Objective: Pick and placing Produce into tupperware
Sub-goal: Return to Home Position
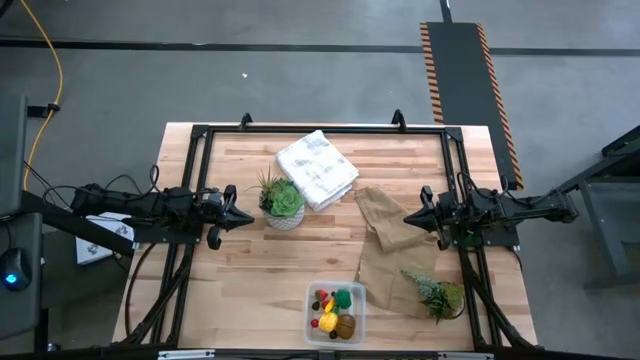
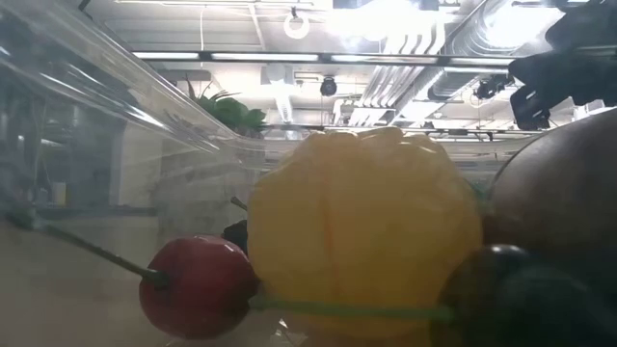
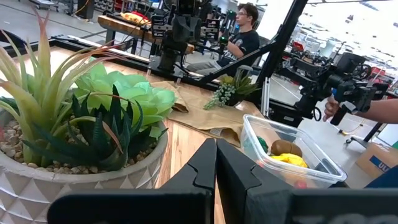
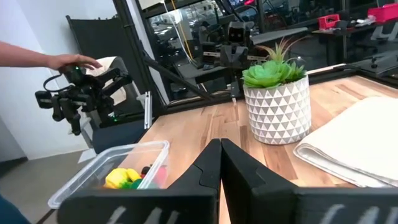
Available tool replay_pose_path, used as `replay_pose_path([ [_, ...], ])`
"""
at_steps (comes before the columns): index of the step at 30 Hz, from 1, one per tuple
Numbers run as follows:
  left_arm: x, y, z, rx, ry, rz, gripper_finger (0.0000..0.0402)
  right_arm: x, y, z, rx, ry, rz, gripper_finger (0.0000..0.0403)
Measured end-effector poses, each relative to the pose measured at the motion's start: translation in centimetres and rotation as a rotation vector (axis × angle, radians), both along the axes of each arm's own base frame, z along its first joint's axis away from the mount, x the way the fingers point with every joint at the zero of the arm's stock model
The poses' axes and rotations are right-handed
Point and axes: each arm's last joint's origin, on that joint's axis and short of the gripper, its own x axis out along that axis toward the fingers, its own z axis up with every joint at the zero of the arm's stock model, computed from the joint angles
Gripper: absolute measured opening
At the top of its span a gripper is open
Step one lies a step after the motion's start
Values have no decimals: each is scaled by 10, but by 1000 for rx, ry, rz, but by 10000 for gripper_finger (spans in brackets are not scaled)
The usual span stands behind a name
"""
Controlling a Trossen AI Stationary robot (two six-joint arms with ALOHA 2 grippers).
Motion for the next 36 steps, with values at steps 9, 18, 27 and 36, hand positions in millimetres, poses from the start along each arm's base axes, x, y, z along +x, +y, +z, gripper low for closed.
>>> replay_pose_path([
  [9, 0, 0, 0, 0, 0, 0, 1, 0, 0, 0, 14, 2, 1, 0],
  [18, 0, 0, 0, 0, 1, 0, 1, 0, 0, 0, 15, 2, 0, 0],
  [27, 0, 0, 0, 0, 1, 0, 1, 0, 0, 0, 15, 2, 0, 0],
  [36, 0, 0, 0, 0, 2, 0, 1, 0, 0, 0, 15, 2, 0, 0],
])
